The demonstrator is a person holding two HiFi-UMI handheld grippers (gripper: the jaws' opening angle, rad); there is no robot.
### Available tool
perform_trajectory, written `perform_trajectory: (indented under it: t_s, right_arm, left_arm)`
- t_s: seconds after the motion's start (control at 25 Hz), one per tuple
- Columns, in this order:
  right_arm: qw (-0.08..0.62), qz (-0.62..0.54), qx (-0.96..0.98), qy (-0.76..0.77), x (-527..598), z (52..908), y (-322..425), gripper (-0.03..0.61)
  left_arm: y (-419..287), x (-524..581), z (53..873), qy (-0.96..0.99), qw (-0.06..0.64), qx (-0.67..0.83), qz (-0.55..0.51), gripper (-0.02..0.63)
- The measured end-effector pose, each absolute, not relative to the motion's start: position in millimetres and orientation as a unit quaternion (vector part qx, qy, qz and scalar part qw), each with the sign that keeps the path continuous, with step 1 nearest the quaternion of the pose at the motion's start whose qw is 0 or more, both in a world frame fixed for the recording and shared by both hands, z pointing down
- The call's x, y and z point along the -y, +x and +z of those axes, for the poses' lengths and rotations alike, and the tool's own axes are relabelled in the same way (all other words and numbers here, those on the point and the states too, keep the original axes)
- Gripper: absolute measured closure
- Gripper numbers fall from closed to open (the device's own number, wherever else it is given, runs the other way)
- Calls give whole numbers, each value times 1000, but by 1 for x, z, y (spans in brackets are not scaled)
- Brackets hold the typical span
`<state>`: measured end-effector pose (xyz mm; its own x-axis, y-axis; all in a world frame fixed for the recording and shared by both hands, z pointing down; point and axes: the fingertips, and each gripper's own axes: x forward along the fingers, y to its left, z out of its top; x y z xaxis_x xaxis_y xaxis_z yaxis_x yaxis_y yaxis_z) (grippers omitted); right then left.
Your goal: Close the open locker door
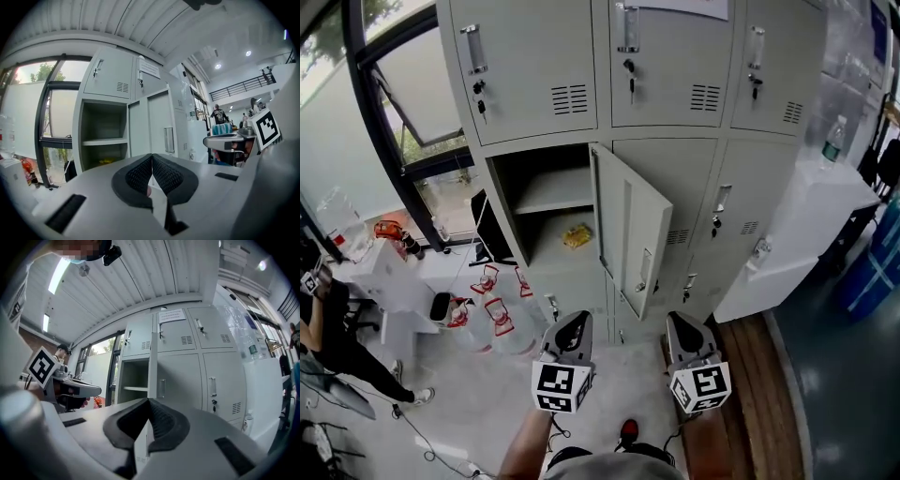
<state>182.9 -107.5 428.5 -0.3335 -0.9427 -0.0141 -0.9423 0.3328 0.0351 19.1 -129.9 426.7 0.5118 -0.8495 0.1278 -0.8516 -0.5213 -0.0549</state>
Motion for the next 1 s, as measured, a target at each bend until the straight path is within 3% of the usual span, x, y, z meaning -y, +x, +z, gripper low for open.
perform_trajectory:
  t_s: [0.44, 0.56, 0.68, 1.0]
  right_arm:
    - [-23, -13, 873, 488, 155, 432, 175, 557]
    - [-31, -9, 891, 453, 163, 431, 168, 407]
    - [-28, -6, 898, 438, 174, 434, 162, 315]
    - [-29, 8, 902, 431, 200, 438, 154, 290]
  left_arm:
    - [17, 161, 440, 833, 17, 547, 83, 591]
    - [15, 166, 441, 828, 16, 554, 83, 591]
    - [12, 171, 442, 824, 15, 561, 82, 591]
    - [-3, 183, 438, 817, 7, 571, 76, 591]
